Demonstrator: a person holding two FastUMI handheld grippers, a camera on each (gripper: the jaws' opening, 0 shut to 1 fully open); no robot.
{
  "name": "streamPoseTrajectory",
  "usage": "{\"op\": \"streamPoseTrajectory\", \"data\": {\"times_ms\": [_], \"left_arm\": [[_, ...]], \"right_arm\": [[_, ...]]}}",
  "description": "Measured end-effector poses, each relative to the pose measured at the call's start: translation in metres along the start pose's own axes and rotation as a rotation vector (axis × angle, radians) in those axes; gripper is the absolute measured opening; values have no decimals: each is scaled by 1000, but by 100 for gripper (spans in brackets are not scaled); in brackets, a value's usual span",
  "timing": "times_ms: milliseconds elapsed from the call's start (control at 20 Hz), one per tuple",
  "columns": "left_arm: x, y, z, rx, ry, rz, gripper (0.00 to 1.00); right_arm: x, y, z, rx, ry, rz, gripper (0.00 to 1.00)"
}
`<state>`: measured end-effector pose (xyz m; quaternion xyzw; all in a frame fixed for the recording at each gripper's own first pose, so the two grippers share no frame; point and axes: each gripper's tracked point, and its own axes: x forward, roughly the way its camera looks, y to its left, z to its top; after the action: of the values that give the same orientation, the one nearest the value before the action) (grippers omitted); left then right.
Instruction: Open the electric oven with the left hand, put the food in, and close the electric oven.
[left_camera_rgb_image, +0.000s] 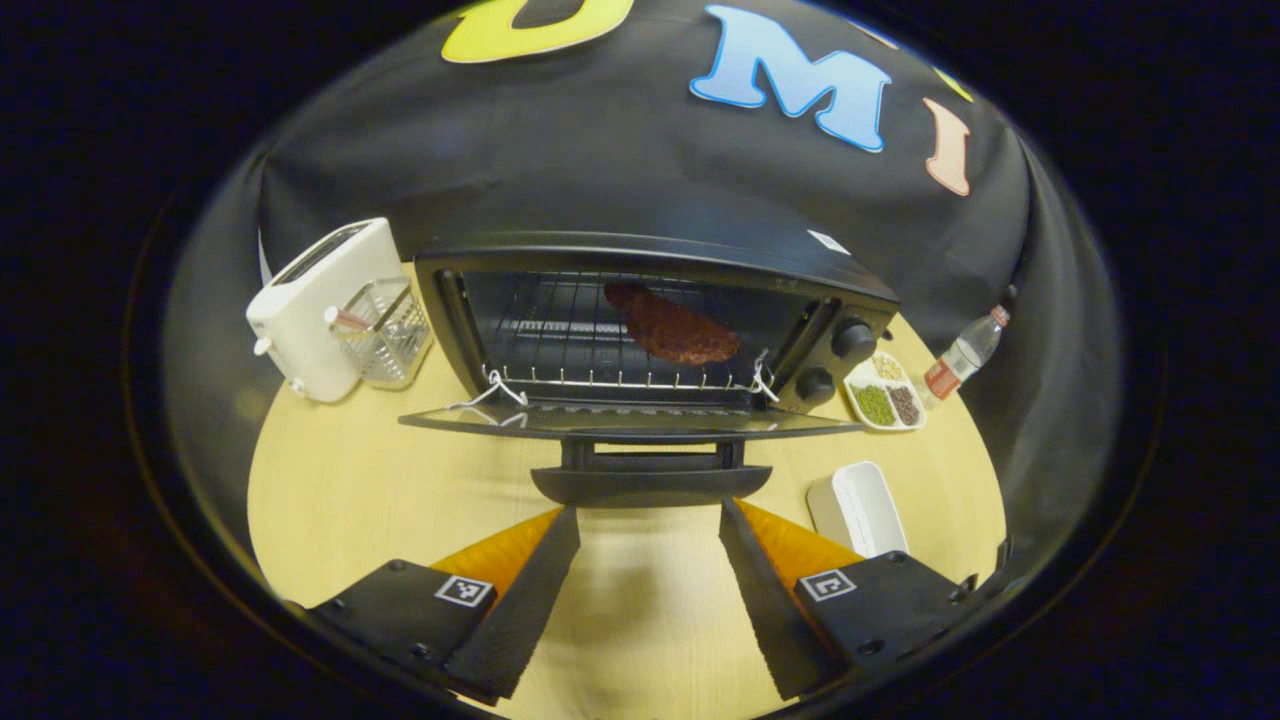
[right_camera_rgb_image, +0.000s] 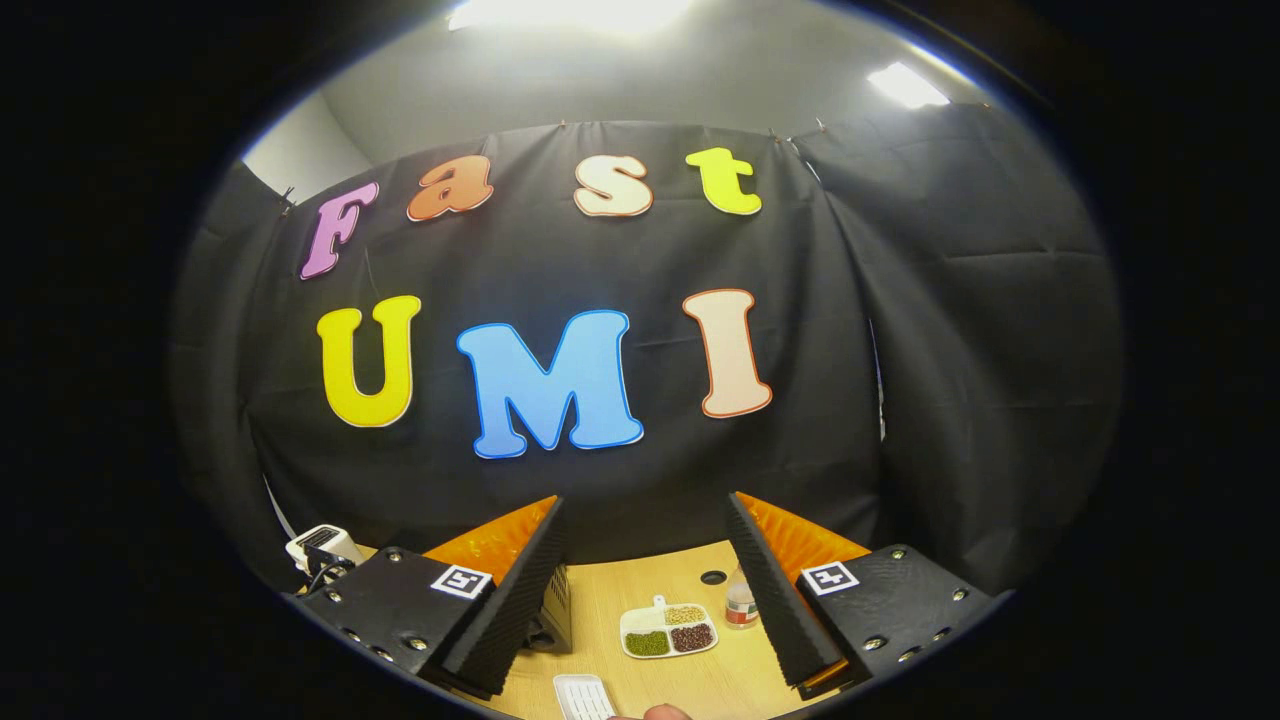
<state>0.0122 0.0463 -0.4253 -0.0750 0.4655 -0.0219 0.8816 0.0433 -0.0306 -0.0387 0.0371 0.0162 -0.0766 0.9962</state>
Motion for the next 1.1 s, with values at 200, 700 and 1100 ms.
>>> {"op": "streamPoseTrajectory", "data": {"times_ms": [200, 700, 1100], "left_arm": [[2, 0, 14, -1, -48, 7, 95], [-19, -4, 42, 44, -155, 30, 95], [-169, -42, 143, 85, -639, -27, 99]], "right_arm": [[-4, -10, -3, -3, 10, -19, 97], [-9, -18, -9, -2, 22, -38, 93], [-6, 17, -8, -34, 4, 26, 93]]}}
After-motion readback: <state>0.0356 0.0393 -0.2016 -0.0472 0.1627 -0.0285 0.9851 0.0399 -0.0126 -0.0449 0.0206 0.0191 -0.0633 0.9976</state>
